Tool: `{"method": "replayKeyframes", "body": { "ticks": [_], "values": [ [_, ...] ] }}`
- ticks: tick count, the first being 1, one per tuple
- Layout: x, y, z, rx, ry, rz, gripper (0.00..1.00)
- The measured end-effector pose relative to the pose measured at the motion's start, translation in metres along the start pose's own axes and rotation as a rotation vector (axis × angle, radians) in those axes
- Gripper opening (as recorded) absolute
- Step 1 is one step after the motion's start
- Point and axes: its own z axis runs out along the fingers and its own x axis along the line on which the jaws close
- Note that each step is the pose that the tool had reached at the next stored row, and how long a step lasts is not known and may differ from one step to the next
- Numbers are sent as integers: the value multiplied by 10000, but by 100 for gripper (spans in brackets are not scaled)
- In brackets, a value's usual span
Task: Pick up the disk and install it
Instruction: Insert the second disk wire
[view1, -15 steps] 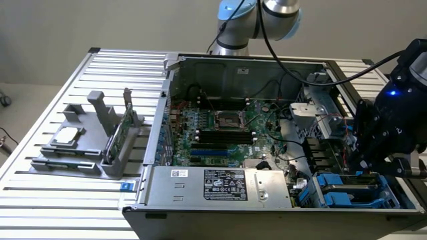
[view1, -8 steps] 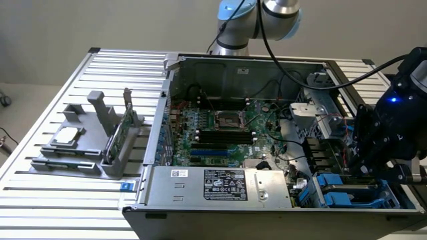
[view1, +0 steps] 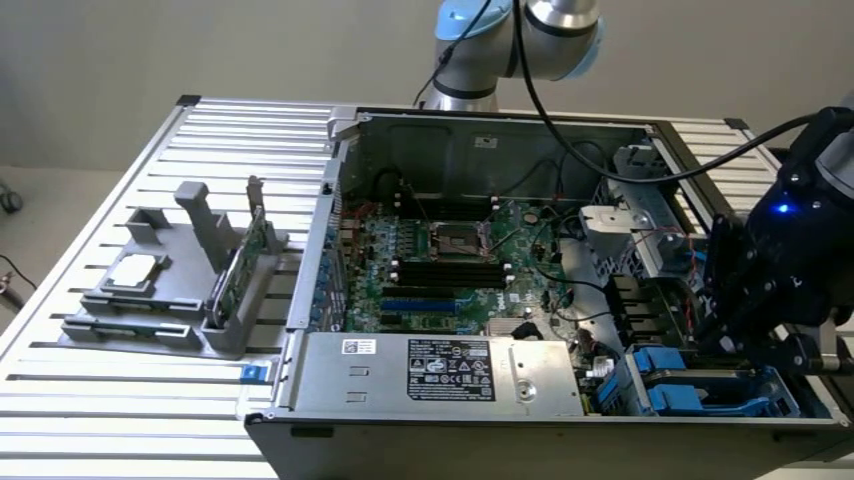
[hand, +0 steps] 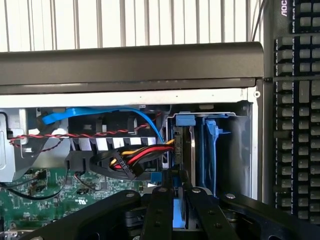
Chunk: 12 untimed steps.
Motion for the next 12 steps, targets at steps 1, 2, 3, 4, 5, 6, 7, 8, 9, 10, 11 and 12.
{"method": "replayKeyframes", "body": {
  "ticks": [1, 2, 3, 4, 5, 6, 7, 8, 9, 10, 11, 12],
  "values": [
    [-1, 0, 3, -3, 1, -9, 17],
    [-3, 0, 6, -4, 5, -17, 17],
    [-5, 2, 8, -4, 6, -21, 17],
    [-6, 3, 7, -4, 4, -25, 17],
    [-9, 5, 9, -4, 5, -32, 17],
    [-11, 7, 10, -4, 5, -37, 17],
    [-13, 9, 10, -3, 5, -43, 17],
    [-15, 10, 12, -3, 8, -49, 17],
    [-16, 10, 15, -3, 9, -55, 17],
    [-18, 10, 19, -2, 11, -62, 17],
    [-20, 11, 22, -2, 11, -70, 17],
    [-21, 11, 26, -2, 12, -78, 17]
  ]
}}
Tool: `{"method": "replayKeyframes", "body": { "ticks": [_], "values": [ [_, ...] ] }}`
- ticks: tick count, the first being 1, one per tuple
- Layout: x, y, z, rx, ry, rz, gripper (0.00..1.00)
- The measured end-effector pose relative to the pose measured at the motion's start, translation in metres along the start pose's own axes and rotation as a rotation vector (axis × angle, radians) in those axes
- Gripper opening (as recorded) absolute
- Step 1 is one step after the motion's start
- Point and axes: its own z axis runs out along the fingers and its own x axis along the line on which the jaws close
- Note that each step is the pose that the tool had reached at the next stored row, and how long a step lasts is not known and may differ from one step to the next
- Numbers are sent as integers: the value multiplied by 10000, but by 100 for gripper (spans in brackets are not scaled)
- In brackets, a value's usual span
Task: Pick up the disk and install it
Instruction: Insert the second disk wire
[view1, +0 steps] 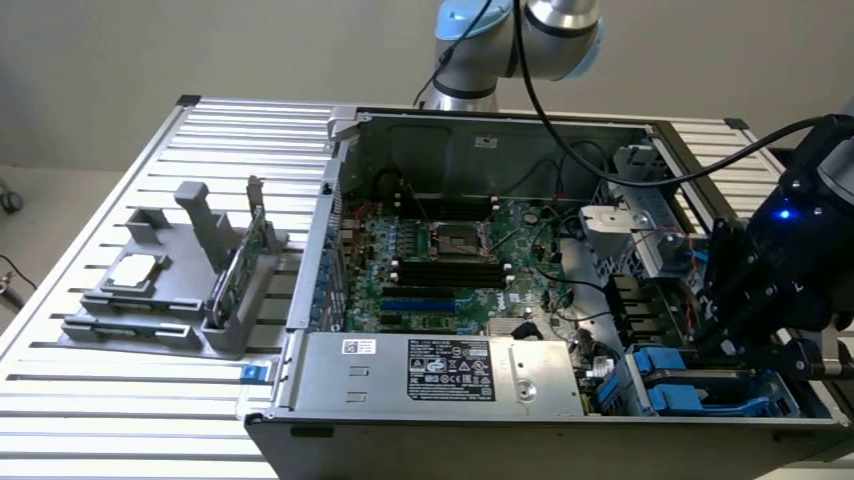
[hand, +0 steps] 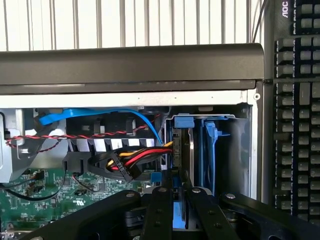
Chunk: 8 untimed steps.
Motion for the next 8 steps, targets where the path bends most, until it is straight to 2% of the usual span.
{"method": "replayKeyframes", "body": {
  "ticks": [8],
  "values": [
    [-10, -1, 30, 2, 42, -62, 17]
  ]
}}
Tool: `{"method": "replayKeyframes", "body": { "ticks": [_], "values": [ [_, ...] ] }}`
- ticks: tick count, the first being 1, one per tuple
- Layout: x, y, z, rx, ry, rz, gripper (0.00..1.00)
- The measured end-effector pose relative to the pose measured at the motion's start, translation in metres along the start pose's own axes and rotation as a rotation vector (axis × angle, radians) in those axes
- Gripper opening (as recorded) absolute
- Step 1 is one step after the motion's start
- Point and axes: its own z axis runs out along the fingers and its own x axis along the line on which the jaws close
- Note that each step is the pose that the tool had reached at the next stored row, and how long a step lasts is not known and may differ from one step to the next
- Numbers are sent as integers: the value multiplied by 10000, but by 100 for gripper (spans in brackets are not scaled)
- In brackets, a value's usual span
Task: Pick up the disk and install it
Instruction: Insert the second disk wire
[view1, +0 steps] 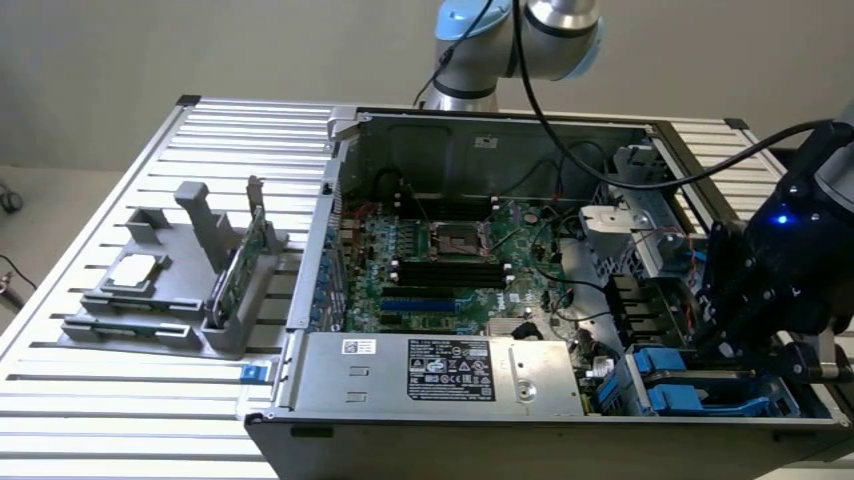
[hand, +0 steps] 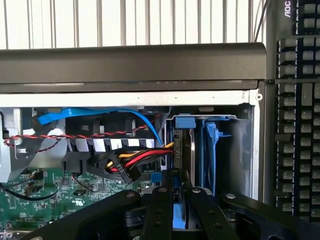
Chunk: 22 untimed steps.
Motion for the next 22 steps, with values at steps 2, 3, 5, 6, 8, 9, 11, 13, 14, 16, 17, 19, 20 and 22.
{"method": "replayKeyframes", "body": {
  "ticks": [2, 3, 5, 6, 8, 9, 11, 13, 14, 16, 17, 19, 20, 22],
  "values": [
    [-3, 0, 7, 1, 6, -13, 17],
    [-5, 0, 10, 2, 7, -19, 17],
    [-7, 2, 18, 2, 7, -36, 17],
    [-8, 3, 21, 3, 8, -42, 17],
    [-10, 4, 25, 3, 10, -53, 18],
    [-10, 5, 28, 3, 19, -56, 18],
    [-11, 5, 22, 4, 31, -58, 25],
    [-9, 8, -25, 4, 52, -57, 25],
    [-8, 9, -56, 5, 65, -56, 25],
    [-9, 8, -111, 5, 93, -57, 25],
    [-10, -1, -130, 5, 107, -58, 25],
    [-15, -56, -151, 6, 148, -62, 25],
    [-18, -89, -155, 7, 184, -65, 25],
    [-20, -151, -163, 10, 255, -77, 25]
  ]
}}
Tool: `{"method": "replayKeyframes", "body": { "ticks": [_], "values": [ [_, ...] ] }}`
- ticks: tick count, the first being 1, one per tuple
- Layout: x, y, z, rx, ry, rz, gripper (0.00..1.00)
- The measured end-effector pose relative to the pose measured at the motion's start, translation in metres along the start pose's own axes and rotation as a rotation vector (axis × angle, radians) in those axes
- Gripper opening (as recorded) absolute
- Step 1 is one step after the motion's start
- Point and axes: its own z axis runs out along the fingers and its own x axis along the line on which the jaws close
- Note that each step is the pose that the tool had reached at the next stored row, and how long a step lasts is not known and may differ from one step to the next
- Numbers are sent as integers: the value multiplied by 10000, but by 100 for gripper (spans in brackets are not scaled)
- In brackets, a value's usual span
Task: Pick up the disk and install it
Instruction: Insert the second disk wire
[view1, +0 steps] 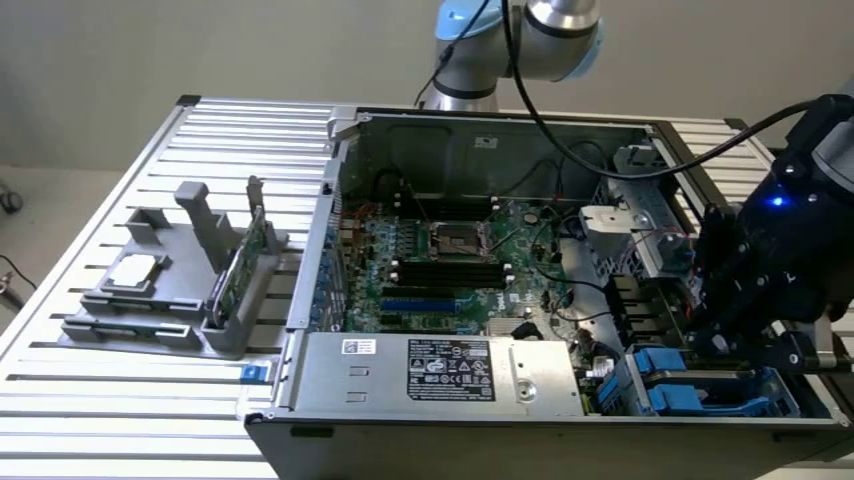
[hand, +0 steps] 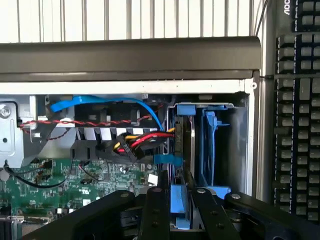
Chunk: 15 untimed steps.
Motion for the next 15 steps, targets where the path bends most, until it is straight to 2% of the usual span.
{"method": "replayKeyframes", "body": {
  "ticks": [2, 5, 8, 15],
  "values": [
    [-1, -59, -9, 2, 48, -18, 25],
    [-1, -145, -35, 4, 75, -40, 25],
    [-4, -215, -44, 8, 128, -83, 25],
    [-4, -221, -46, 7, 131, -90, 25]
  ]
}}
